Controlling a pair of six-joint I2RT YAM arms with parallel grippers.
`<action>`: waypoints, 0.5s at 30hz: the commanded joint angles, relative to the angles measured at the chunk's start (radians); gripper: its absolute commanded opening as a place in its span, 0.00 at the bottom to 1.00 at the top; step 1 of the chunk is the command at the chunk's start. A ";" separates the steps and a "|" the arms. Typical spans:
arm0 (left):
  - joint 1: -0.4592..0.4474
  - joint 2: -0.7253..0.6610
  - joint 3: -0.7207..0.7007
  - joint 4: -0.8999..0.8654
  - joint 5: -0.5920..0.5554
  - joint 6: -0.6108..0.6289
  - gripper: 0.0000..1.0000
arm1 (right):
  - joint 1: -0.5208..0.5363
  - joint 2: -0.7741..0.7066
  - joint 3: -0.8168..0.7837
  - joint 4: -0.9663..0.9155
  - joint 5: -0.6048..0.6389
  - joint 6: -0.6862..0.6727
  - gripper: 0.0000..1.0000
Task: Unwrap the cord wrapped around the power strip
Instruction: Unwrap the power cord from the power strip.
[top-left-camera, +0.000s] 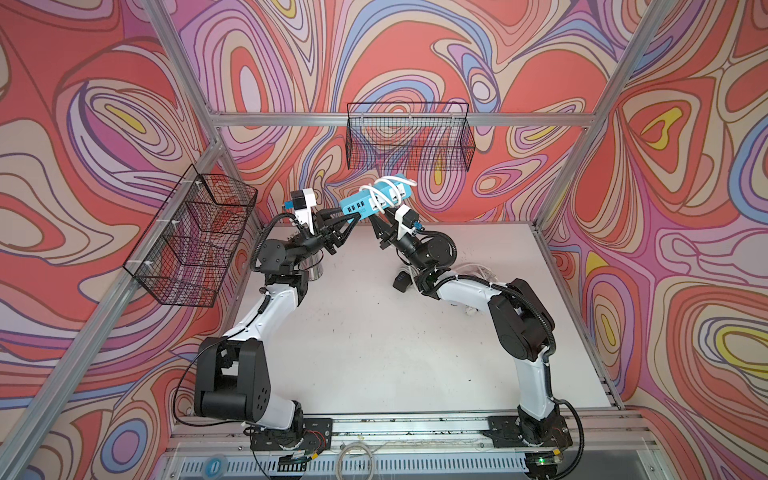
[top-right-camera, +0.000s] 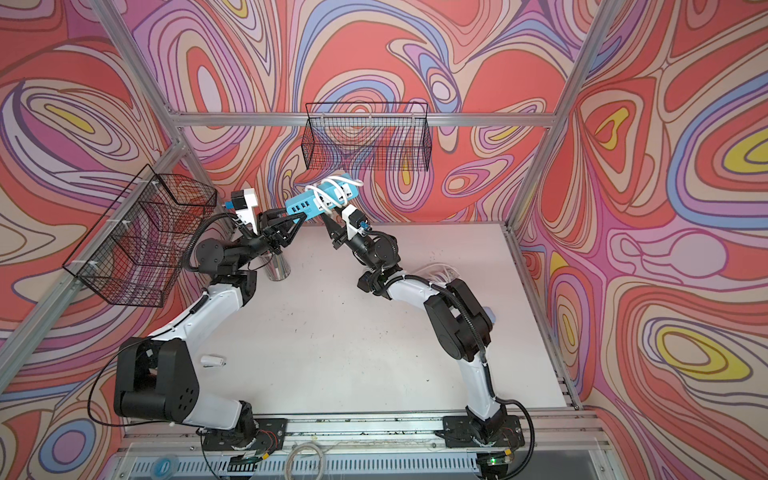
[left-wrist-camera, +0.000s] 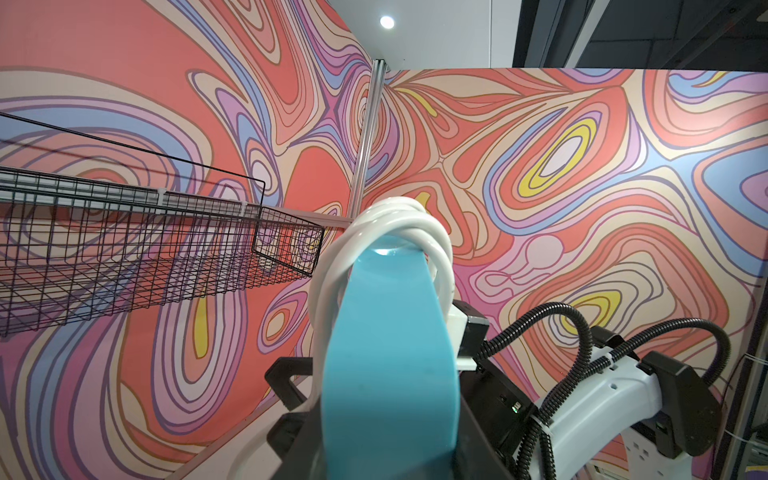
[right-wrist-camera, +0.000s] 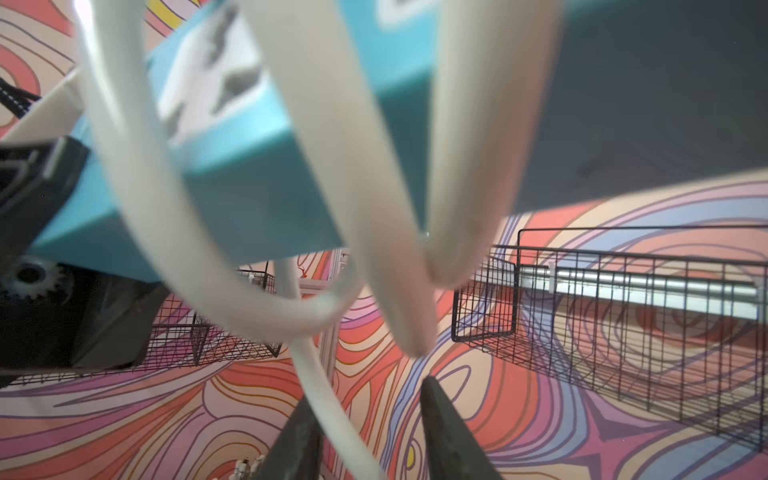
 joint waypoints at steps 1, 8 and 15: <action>-0.003 -0.013 0.039 0.107 -0.027 -0.013 0.00 | 0.002 0.029 0.015 -0.019 -0.009 0.015 0.30; 0.003 -0.020 0.036 0.106 -0.029 -0.007 0.00 | 0.000 -0.002 -0.018 -0.076 0.004 0.031 0.00; 0.024 -0.024 0.033 0.107 -0.036 -0.010 0.00 | -0.032 -0.093 -0.102 -0.139 0.033 0.059 0.00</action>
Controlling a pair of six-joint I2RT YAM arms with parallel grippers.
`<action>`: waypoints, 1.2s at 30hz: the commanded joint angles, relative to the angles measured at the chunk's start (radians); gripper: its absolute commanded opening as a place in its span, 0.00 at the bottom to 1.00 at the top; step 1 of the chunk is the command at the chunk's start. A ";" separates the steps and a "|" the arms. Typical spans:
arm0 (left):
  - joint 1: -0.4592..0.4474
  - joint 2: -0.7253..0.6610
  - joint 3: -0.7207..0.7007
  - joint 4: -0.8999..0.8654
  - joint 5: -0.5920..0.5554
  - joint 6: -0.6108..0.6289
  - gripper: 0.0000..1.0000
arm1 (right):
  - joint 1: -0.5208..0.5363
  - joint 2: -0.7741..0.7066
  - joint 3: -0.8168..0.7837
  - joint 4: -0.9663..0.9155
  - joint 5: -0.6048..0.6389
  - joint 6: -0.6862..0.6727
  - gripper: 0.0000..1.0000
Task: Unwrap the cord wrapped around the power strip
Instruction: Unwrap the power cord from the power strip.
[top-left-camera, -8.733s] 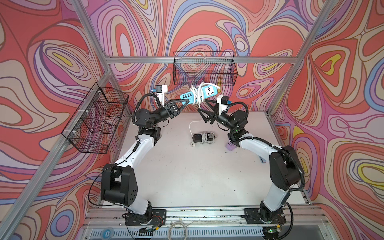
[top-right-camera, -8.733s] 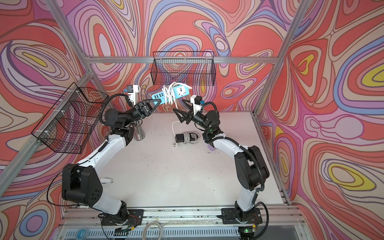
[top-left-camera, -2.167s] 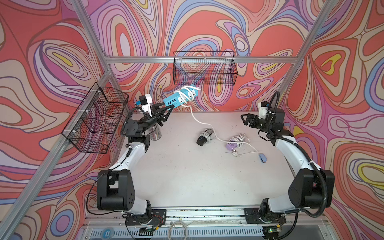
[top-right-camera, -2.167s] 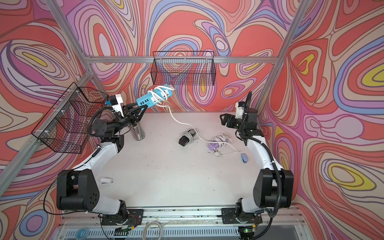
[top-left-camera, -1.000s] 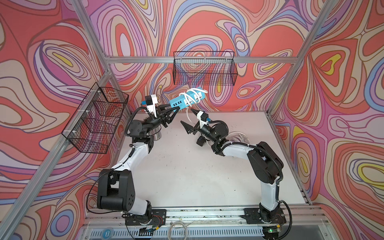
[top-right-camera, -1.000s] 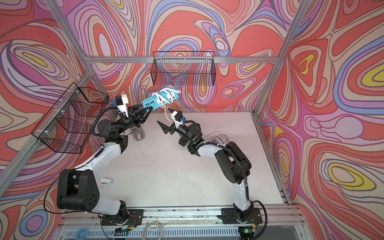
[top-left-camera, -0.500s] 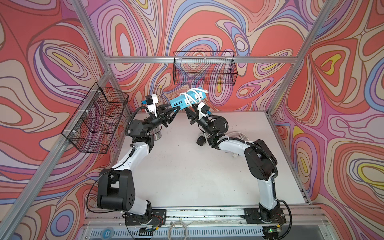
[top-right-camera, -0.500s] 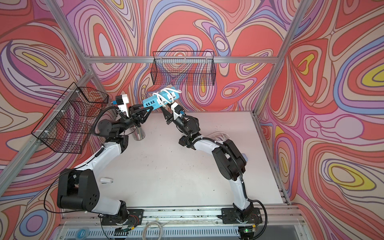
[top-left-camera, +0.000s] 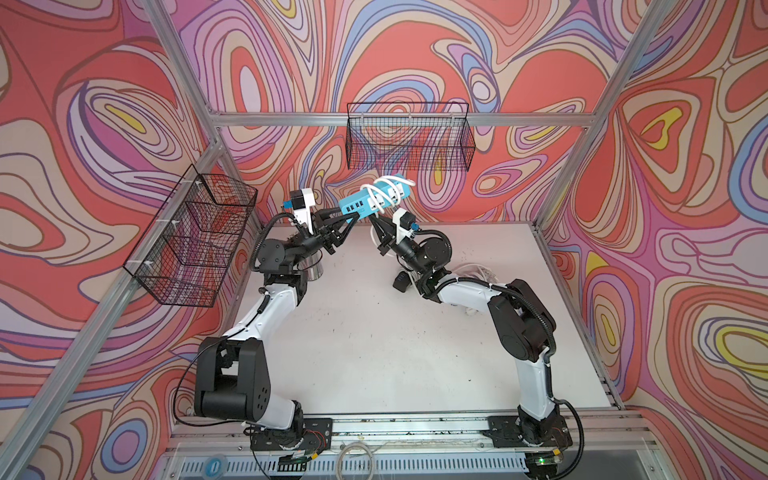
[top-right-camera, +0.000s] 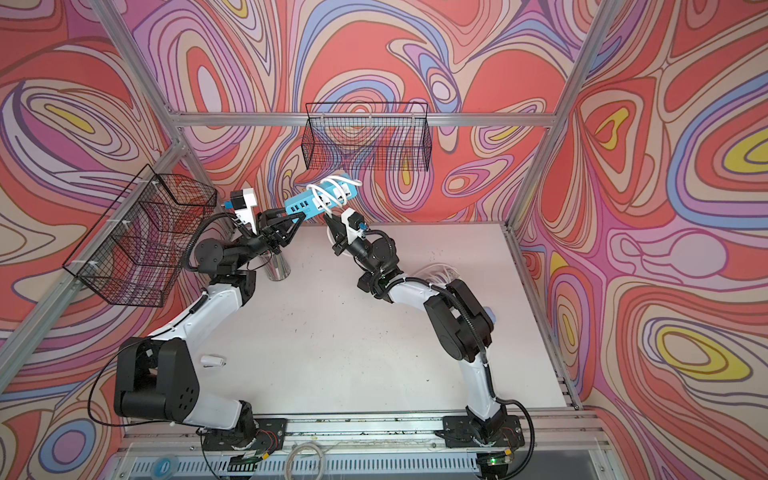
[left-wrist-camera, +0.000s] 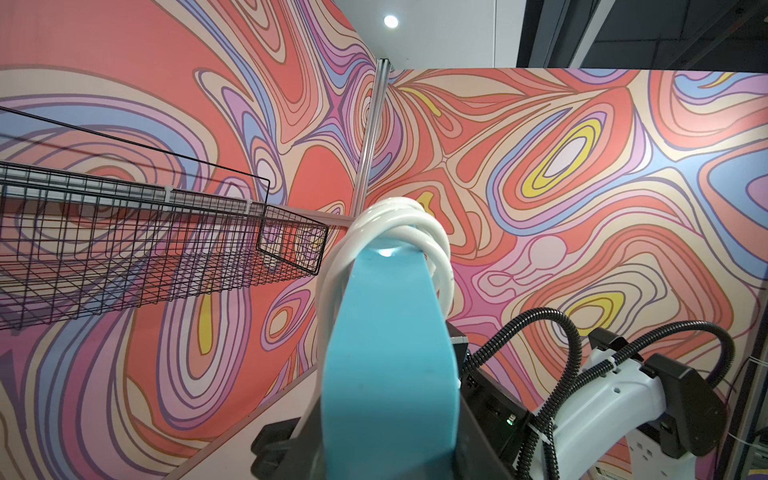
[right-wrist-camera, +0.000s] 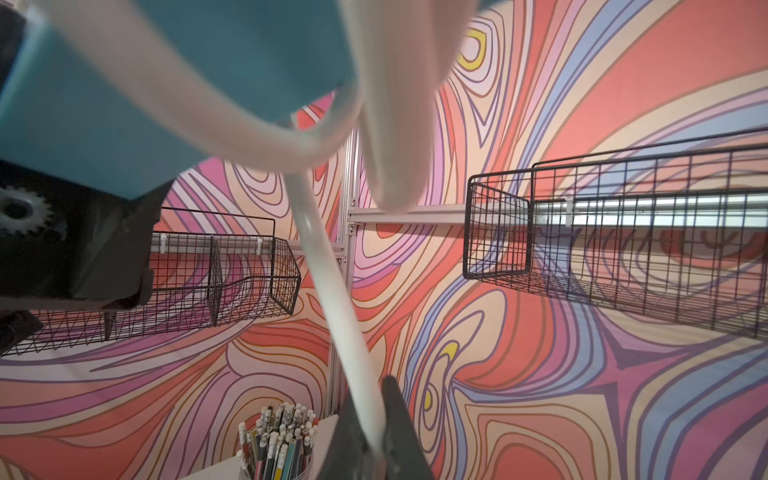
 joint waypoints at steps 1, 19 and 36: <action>0.010 -0.023 0.034 0.112 -0.037 -0.009 0.00 | -0.034 -0.072 -0.032 -0.087 0.028 0.025 0.00; -0.026 0.012 0.081 0.112 0.046 -0.065 0.00 | -0.257 -0.172 0.210 -0.450 -0.108 0.005 0.00; -0.021 0.027 0.064 0.110 0.023 -0.042 0.00 | -0.292 -0.435 0.229 -0.749 -0.282 -0.052 0.00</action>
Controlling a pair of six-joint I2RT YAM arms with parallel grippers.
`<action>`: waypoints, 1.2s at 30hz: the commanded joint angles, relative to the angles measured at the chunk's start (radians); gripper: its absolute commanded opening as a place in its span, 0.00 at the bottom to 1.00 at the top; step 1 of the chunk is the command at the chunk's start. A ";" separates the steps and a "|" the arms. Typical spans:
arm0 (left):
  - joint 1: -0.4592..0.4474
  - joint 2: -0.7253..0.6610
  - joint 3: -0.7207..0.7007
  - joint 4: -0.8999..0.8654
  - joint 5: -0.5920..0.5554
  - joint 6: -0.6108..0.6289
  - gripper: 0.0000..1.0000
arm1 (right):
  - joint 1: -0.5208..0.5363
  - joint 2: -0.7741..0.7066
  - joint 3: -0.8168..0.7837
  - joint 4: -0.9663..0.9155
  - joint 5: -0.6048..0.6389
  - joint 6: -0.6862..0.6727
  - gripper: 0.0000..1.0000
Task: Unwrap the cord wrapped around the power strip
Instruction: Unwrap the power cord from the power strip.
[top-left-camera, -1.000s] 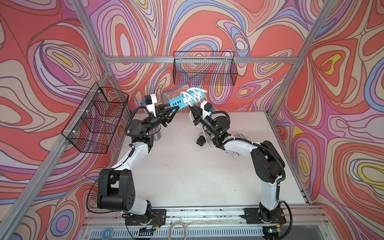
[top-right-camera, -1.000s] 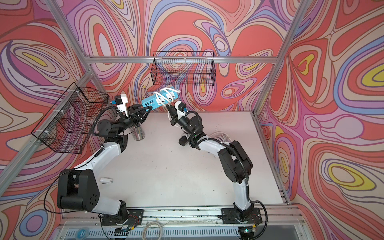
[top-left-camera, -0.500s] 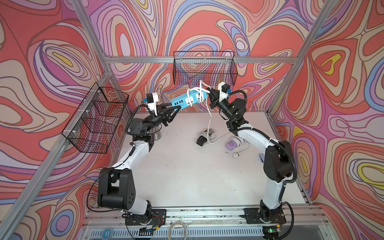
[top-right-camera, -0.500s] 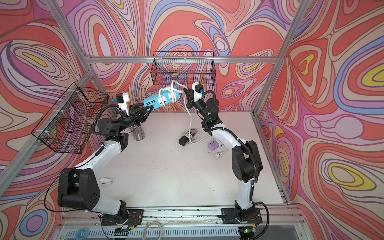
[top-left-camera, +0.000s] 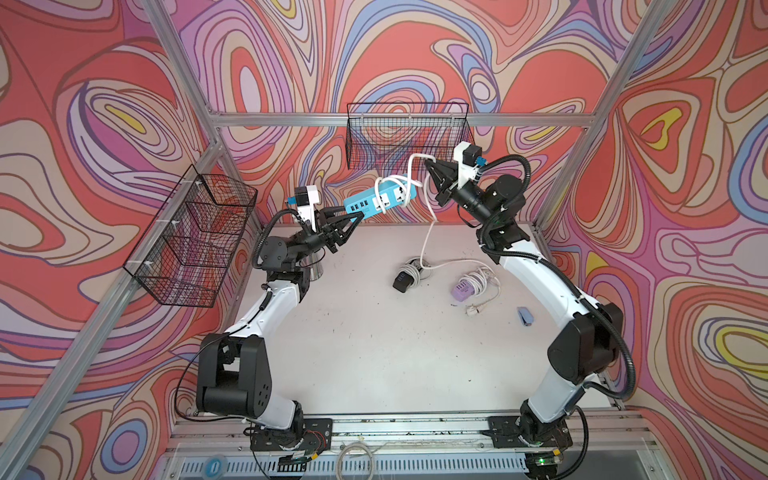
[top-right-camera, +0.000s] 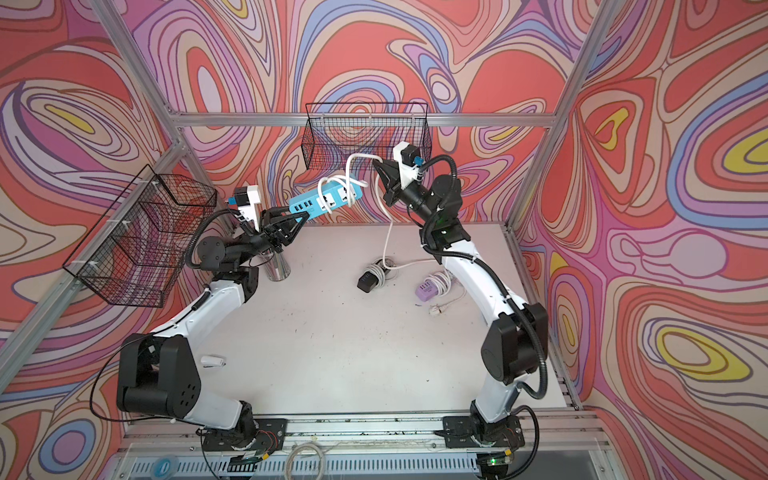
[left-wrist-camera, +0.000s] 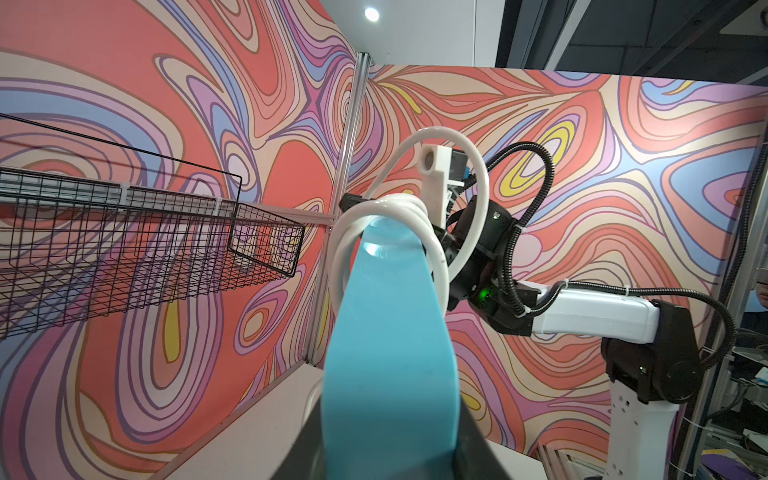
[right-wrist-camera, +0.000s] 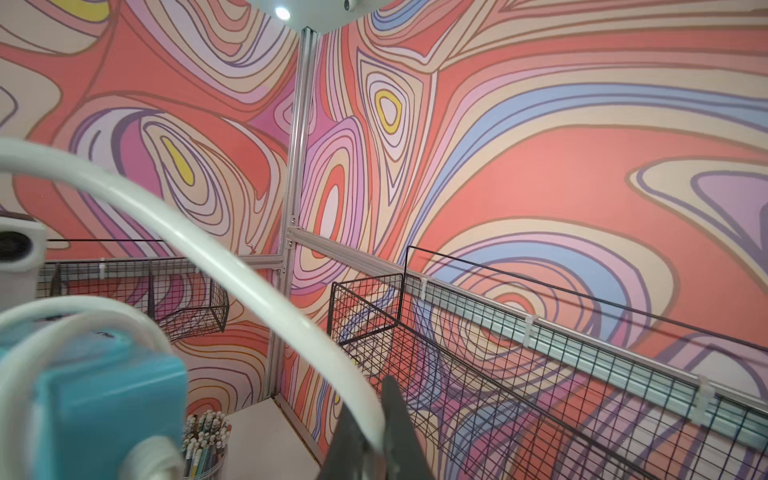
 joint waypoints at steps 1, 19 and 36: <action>0.008 0.000 0.020 0.089 -0.017 0.010 0.00 | -0.004 -0.108 -0.045 -0.079 -0.055 -0.018 0.00; 0.053 -0.011 0.003 0.088 -0.061 0.023 0.00 | -0.003 -0.322 -0.328 -0.446 -0.145 0.019 0.00; 0.050 -0.022 0.008 0.091 -0.062 0.003 0.00 | -0.002 -0.130 -0.600 -0.220 -0.086 0.176 0.00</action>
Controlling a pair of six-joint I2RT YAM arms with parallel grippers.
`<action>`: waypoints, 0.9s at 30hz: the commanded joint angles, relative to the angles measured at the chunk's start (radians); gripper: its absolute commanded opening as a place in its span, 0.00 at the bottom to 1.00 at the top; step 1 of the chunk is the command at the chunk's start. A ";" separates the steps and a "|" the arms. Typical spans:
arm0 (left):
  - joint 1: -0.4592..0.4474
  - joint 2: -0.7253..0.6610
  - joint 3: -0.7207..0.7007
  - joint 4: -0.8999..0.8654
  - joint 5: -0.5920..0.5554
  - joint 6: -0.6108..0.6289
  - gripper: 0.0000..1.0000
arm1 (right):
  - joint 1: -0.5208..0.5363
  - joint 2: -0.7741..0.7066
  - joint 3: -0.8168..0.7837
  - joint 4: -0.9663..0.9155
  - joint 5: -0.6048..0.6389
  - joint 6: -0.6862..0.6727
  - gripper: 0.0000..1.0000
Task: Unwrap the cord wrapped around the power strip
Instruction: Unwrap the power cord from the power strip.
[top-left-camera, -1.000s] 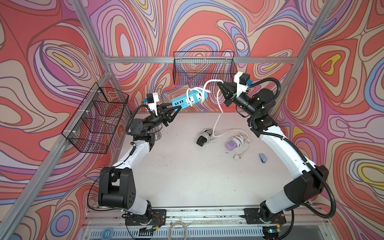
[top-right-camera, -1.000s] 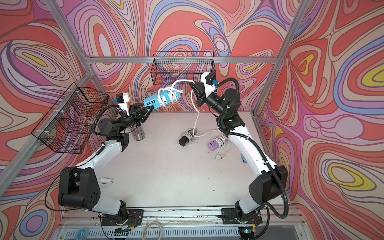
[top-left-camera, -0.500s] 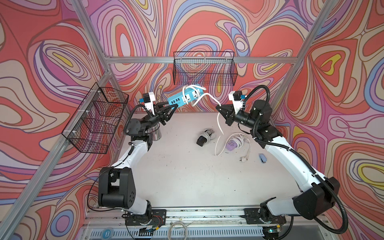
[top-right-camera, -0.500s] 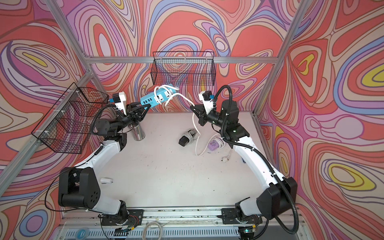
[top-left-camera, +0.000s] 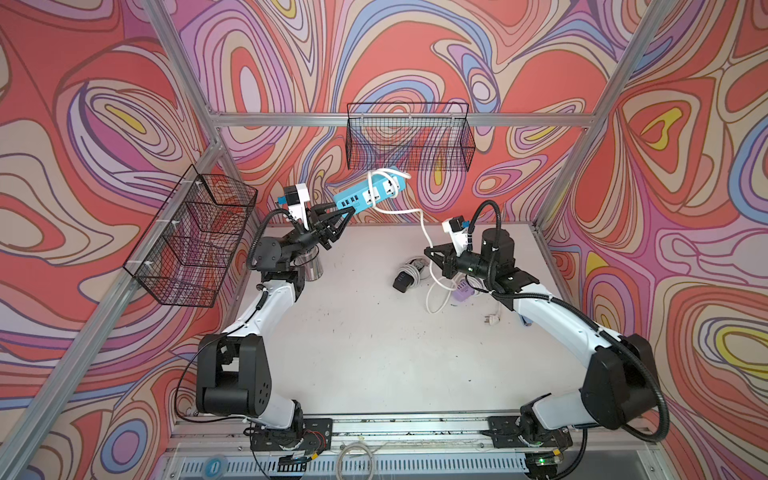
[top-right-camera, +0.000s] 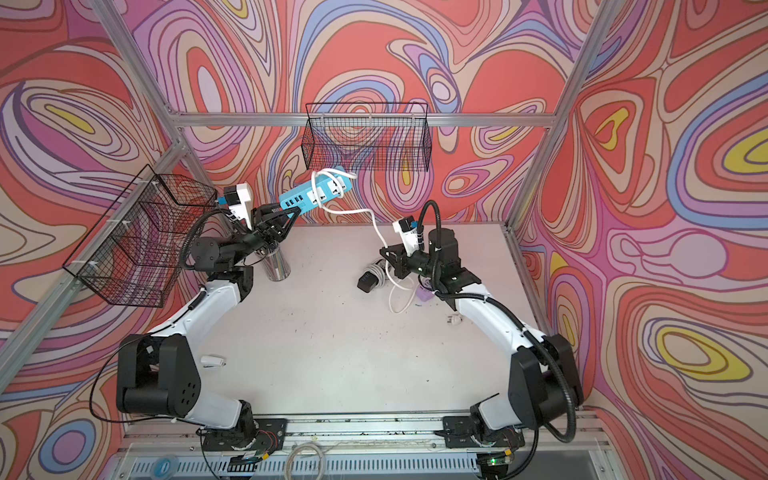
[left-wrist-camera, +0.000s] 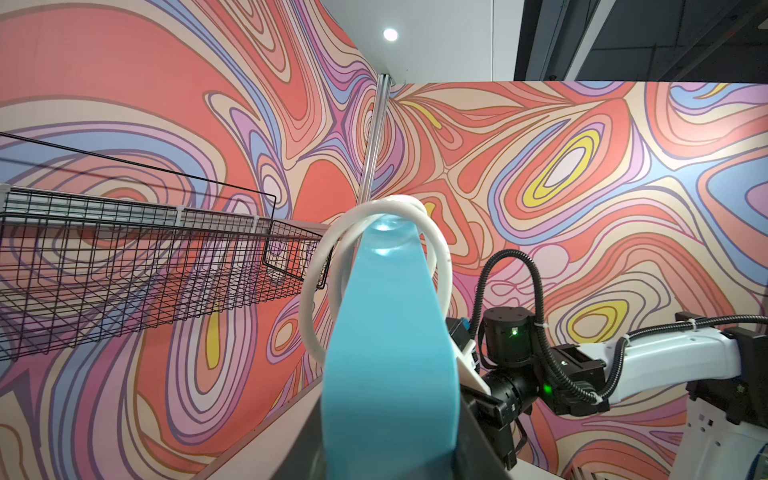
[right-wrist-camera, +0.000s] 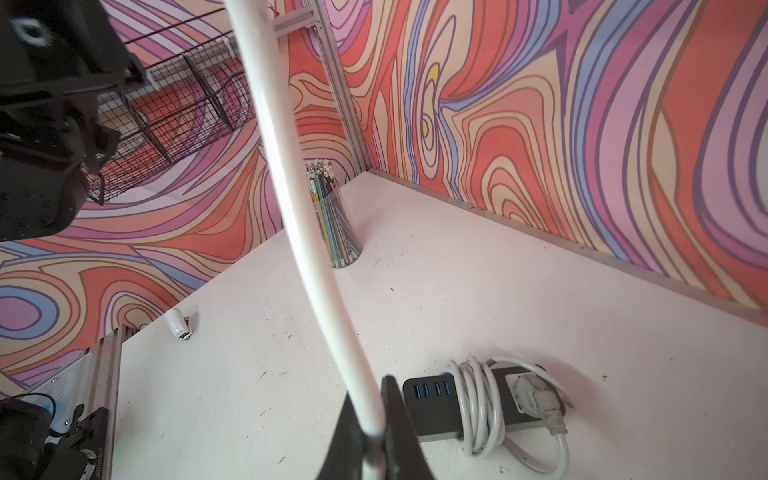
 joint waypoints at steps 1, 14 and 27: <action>-0.001 -0.022 0.010 0.078 -0.027 -0.013 0.00 | -0.001 0.116 0.001 0.105 0.027 0.053 0.00; -0.060 -0.011 0.012 0.078 -0.028 -0.027 0.00 | -0.007 0.512 0.338 0.138 0.129 0.095 0.00; -0.129 0.022 0.008 0.077 -0.029 -0.020 0.00 | -0.038 0.558 1.026 -0.191 0.157 -0.008 0.00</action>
